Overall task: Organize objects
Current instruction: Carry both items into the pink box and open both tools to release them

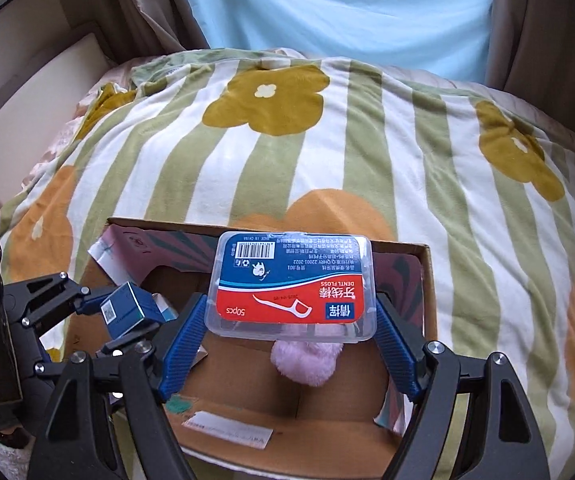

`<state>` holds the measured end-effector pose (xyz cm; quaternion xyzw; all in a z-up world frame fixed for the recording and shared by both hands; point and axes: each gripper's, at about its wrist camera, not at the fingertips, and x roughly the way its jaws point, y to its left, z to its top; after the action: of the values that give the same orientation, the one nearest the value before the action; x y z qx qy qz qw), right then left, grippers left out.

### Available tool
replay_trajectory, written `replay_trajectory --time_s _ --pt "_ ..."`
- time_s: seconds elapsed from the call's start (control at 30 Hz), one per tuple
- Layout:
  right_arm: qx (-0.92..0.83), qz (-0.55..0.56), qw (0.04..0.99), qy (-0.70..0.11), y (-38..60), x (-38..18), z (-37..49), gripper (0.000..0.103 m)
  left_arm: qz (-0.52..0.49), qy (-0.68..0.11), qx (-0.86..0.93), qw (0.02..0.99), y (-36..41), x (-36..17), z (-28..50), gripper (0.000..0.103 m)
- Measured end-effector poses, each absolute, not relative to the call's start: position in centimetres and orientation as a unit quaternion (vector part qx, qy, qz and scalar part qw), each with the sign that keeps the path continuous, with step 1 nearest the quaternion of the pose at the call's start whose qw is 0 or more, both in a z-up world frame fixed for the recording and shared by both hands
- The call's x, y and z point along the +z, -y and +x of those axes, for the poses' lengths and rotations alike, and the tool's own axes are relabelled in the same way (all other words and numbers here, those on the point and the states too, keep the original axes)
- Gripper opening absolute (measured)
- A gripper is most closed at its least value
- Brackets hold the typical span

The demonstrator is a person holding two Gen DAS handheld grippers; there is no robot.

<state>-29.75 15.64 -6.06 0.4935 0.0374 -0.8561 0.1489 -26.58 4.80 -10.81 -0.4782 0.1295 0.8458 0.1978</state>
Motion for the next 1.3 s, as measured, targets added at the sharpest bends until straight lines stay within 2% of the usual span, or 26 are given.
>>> replay_trajectory --time_s 0.43,0.6,0.63,0.67,0.7,0.8,1.3 --pt "-0.854 0.495 0.155 -0.028 -15.8 -7.1 -30.0 0.077 -0.485 -0.127 0.84 0.206 -5.5 -11.8 -26.0 0.034" --pt "-0.845 0.508 0.166 0.002 -16.1 -7.4 -30.6 0.078 -0.474 -0.138 0.847 0.196 -5.7 -11.0 -25.6 0.037" --pt "-0.847 0.504 0.167 0.016 -16.2 -7.3 -30.6 0.085 -0.471 -0.147 0.848 0.193 -6.0 -11.0 -25.4 0.046" --pt "-0.85 0.499 0.169 0.03 -16.5 -7.2 -30.6 0.09 -0.466 -0.156 0.849 0.195 -6.2 -10.8 -25.1 0.062" --pt "-0.851 0.496 0.17 0.042 -16.8 -7.1 -30.6 0.101 -0.464 -0.161 0.849 0.197 -6.3 -10.7 -24.9 0.103" --pt "-0.854 0.49 0.167 0.056 -17.4 -6.9 -30.2 0.102 -0.459 -0.156 0.85 0.204 -6.2 -10.4 -24.1 0.103" --pt "-0.87 0.466 0.159 0.009 -18.1 -4.1 -26.3 0.102 -0.442 -0.123 0.86 0.224 -5.1 -7.0 -21.3 0.103"
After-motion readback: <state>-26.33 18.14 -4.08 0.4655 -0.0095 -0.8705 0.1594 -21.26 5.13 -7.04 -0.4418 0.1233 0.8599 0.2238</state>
